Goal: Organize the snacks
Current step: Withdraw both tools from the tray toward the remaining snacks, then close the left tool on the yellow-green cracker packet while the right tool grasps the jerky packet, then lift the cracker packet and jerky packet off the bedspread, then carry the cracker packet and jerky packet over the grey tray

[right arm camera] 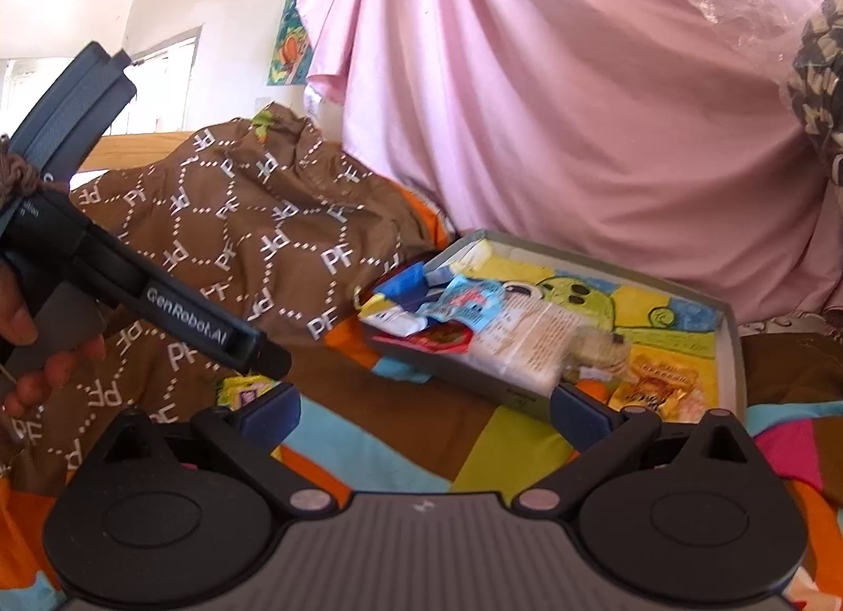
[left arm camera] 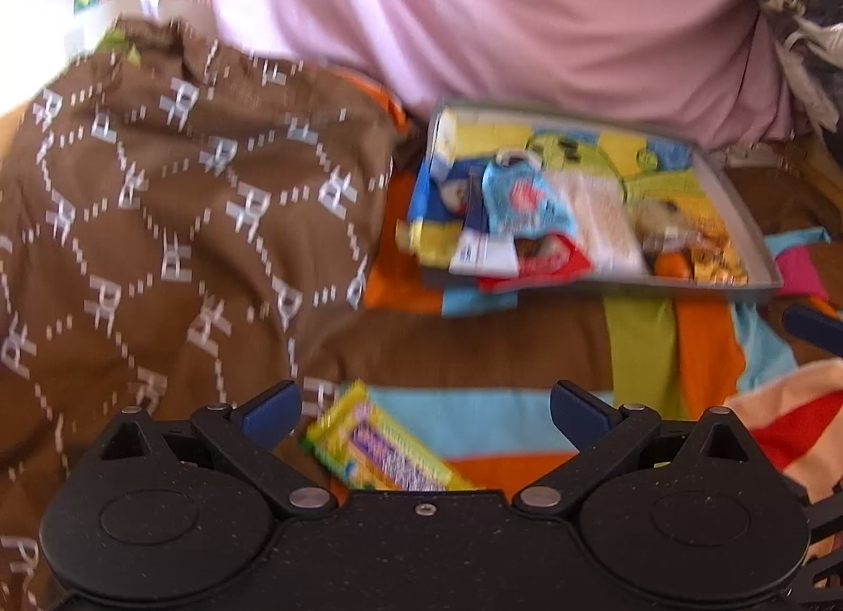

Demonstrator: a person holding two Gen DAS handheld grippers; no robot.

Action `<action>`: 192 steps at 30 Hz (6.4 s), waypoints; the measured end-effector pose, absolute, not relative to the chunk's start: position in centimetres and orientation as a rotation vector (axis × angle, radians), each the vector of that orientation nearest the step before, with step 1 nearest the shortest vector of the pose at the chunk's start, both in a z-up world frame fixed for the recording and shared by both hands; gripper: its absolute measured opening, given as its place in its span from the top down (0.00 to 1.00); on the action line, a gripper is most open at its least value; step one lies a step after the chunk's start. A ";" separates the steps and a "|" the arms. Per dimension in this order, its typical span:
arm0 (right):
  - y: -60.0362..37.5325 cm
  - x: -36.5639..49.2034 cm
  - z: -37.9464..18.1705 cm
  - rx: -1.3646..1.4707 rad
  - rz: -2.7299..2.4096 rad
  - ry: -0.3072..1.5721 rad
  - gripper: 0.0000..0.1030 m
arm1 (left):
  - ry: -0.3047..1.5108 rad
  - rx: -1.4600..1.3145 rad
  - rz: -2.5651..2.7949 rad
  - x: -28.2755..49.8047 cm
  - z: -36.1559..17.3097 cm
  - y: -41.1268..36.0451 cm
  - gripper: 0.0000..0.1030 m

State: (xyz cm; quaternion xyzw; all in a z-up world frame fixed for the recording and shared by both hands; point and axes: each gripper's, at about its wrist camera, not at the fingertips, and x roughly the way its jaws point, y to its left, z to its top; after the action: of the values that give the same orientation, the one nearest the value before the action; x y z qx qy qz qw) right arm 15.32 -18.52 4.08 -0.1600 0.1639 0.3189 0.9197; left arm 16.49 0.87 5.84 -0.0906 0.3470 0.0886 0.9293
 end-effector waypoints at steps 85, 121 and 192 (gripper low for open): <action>-20.6 15.0 -5.6 -0.302 0.743 0.709 0.45 | 0.860 -0.176 0.084 18.5 -3.0 0.3 0.48; -20.2 15.2 -5.8 -0.308 0.716 0.710 0.38 | 0.896 -0.102 -0.039 16.3 -3.3 -2.1 0.40; -18.2 9.6 -4.1 -0.941 0.607 0.285 0.49 | 0.734 -0.005 -0.086 15.6 -0.8 -3.7 0.52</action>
State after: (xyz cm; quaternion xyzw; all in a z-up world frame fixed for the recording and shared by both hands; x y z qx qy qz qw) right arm 9.60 -18.22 -4.10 -0.4447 0.1345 0.2870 0.8377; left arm 15.58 -3.71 -0.77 -0.0022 0.3586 -0.0422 0.9325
